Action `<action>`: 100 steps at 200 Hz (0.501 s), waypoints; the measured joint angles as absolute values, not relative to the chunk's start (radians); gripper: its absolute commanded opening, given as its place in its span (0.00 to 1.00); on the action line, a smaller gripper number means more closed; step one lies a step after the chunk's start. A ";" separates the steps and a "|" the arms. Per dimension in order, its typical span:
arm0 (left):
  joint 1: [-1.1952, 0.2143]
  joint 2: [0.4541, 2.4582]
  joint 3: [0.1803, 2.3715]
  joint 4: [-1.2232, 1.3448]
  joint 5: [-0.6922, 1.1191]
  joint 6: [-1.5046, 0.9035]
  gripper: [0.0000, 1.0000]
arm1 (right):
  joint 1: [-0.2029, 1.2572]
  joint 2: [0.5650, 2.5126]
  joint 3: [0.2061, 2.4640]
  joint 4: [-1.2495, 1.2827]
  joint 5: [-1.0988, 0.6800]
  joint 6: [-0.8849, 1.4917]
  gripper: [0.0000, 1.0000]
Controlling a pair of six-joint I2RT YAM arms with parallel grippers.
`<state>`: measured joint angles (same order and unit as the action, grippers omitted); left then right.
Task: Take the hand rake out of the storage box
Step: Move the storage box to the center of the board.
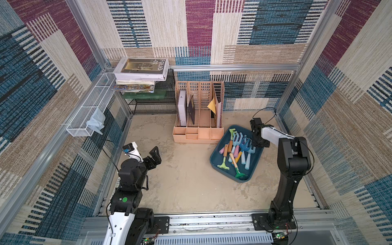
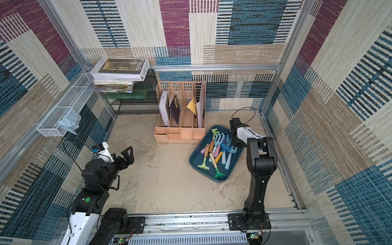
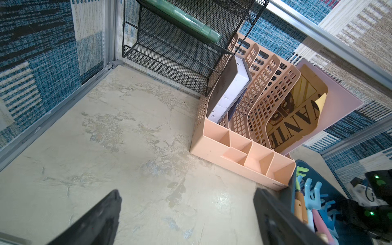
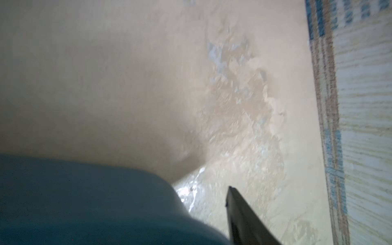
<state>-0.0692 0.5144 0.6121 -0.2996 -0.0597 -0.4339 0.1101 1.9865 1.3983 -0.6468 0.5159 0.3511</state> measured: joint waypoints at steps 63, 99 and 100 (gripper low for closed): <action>-0.070 0.522 0.612 -0.299 -0.056 -0.434 0.99 | 0.190 1.419 0.866 -0.523 0.336 0.544 0.89; -0.070 0.523 0.612 -0.299 -0.056 -0.434 0.99 | 0.201 1.284 0.690 -0.439 0.207 0.620 0.50; -0.070 0.523 0.612 -0.299 -0.056 -0.434 0.99 | 0.200 1.283 0.689 -0.437 0.205 0.620 0.49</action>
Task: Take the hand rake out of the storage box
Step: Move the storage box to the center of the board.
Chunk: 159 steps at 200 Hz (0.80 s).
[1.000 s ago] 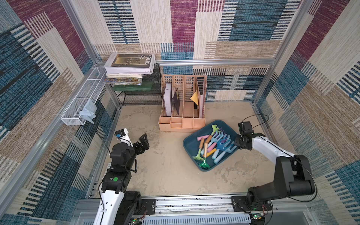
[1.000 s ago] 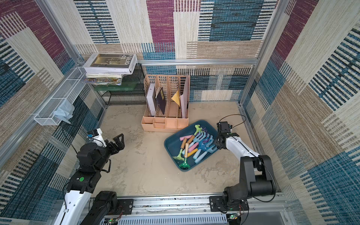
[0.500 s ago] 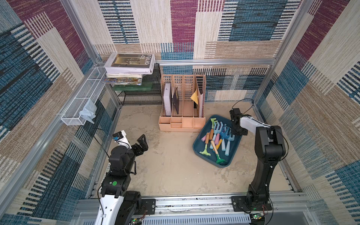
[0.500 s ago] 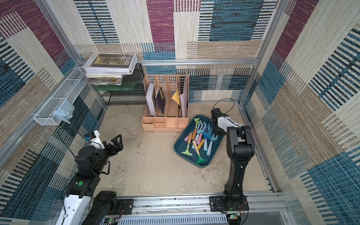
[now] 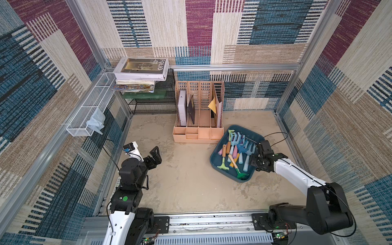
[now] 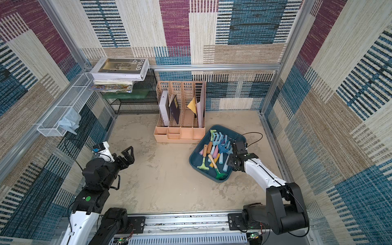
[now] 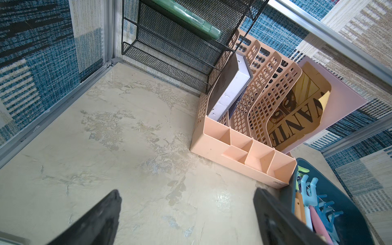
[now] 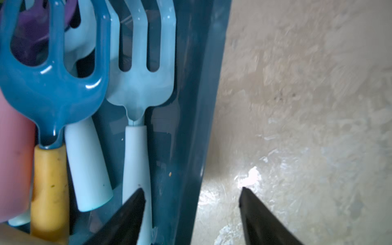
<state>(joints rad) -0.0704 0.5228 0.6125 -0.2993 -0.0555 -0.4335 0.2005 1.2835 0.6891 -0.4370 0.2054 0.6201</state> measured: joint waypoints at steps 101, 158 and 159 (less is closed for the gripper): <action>-0.073 0.518 0.612 -0.299 -0.057 -0.434 0.99 | 0.010 1.670 1.060 -0.448 0.173 0.381 0.00; -0.074 0.521 0.612 -0.299 -0.057 -0.434 0.99 | -0.041 1.972 1.458 -0.532 0.153 0.147 0.00; -0.074 0.521 0.612 -0.299 -0.057 -0.434 0.99 | -0.041 1.977 1.465 -0.534 0.153 0.145 0.00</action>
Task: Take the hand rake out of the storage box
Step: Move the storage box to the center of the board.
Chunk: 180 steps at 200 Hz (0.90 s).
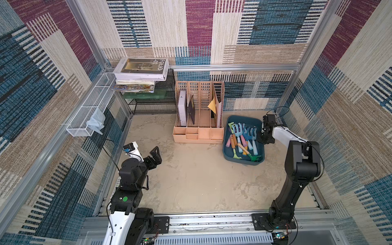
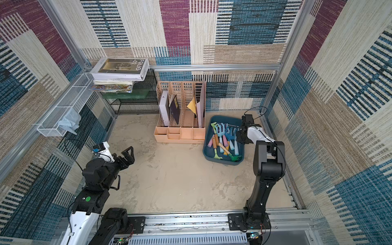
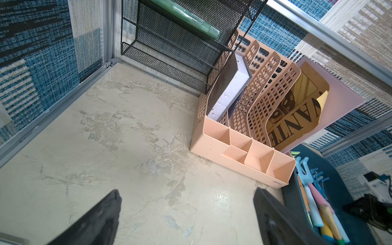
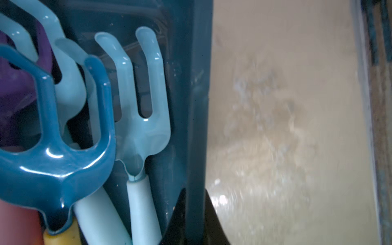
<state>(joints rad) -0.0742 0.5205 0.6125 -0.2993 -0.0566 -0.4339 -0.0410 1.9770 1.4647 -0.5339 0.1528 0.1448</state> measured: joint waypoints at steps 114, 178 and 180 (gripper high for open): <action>-0.074 0.624 0.620 -0.271 -0.021 -0.434 0.99 | -0.067 2.500 2.310 -0.772 0.130 -0.027 0.29; -0.080 0.866 0.721 -0.215 0.116 -0.482 0.99 | -0.012 2.332 2.198 -0.785 0.204 0.025 0.66; -0.081 0.873 0.725 -0.214 0.121 -0.485 0.99 | -0.007 2.320 2.185 -0.784 0.211 0.033 0.66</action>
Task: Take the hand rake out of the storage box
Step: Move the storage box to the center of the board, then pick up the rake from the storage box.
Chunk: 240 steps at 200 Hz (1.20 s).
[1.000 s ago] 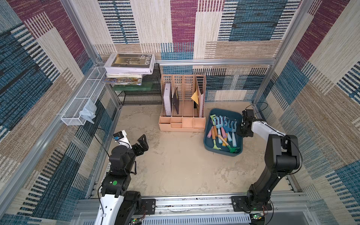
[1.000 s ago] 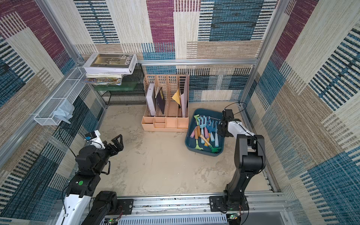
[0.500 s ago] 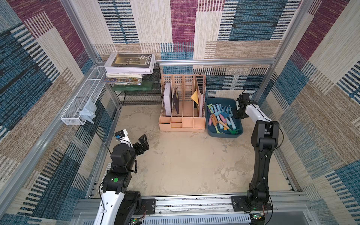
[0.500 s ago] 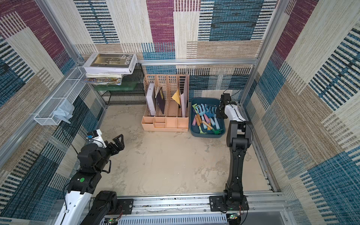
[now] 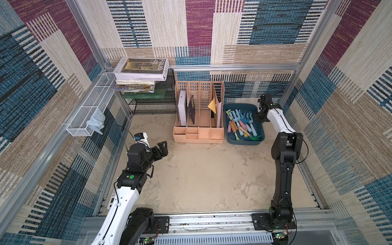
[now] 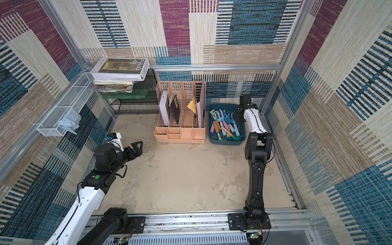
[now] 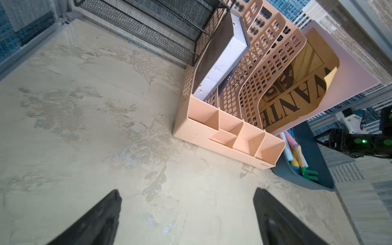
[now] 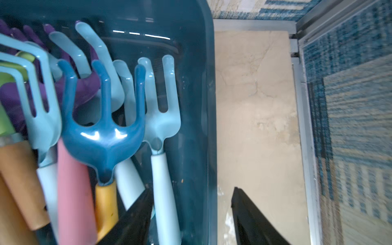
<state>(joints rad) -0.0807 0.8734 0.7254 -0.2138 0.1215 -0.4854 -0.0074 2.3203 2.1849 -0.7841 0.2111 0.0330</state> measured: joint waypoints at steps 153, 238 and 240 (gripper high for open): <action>-0.202 1.193 0.953 -0.263 0.112 -0.362 0.97 | 0.124 2.075 1.642 -0.531 0.010 0.312 0.59; -0.202 1.190 0.940 -0.271 0.071 -0.330 0.96 | 0.117 2.349 2.111 -0.620 0.039 0.305 0.45; -0.202 1.190 0.940 -0.271 0.070 -0.330 0.96 | 0.117 2.351 2.114 -0.622 0.039 0.305 0.45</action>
